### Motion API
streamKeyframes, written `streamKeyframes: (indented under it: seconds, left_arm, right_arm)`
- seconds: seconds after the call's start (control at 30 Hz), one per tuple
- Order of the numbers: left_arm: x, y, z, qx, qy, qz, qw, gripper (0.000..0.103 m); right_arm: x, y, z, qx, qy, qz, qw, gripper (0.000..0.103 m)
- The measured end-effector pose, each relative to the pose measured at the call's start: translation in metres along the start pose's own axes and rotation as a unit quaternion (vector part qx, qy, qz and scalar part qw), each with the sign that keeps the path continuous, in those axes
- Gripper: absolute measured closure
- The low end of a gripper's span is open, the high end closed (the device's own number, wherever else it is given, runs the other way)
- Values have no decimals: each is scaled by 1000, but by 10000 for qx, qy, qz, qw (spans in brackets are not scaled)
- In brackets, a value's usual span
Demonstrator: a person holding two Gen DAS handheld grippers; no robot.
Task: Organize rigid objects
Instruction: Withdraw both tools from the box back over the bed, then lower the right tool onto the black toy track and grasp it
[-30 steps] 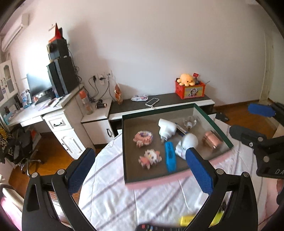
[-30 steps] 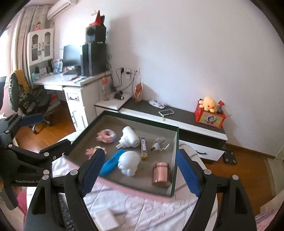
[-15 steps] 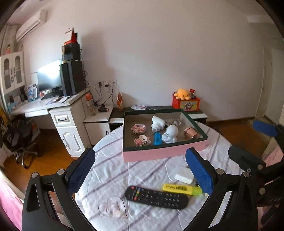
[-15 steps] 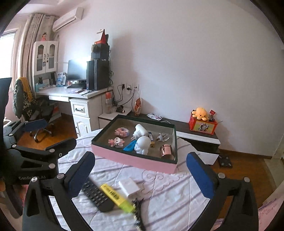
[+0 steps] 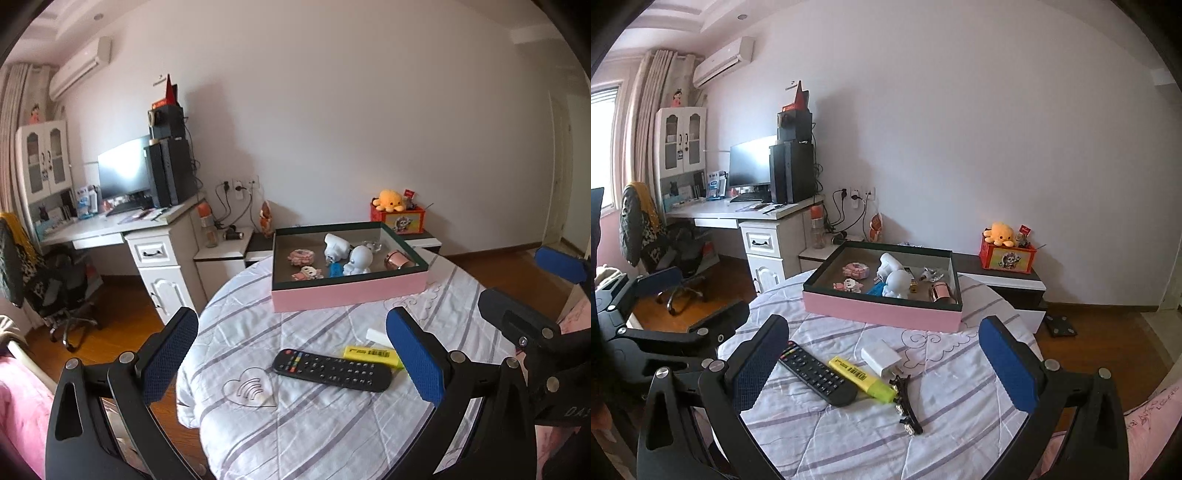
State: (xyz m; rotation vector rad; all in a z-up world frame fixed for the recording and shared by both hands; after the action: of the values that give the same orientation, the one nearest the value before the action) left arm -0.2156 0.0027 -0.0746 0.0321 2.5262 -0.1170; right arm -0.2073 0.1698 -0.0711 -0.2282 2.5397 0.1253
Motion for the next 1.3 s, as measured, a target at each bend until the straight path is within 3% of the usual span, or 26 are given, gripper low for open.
streamKeyframes:
  seconds: [0.83,1.1,1.3]
  left_arm:
    - [4,10,5,-6,-120,54,9999,0]
    - [41,14,17,19,-656,213,9976,0]
    - [78,13,36,26,-1221,87,9925,0]
  right_arm:
    - [1,10,7,55,-126,138,9998,0]
    - [27,15,19,102,-446,179,9988,0]
    - [66,28,43,139,-1016,291,9943,0]
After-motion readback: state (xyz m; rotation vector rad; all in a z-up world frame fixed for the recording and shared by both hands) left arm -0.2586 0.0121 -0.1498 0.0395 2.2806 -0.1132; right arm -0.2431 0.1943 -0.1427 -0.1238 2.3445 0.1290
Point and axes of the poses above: each gripper's, at about its wrist camera, not at the fingertips, and x roughly the way its jaws point, y to its right, z to its underside, the point moved 1 cm from there along x, roughly the way its jaws point, and after that the axes turned 11 degrees about -y, right-handed, at the moved point
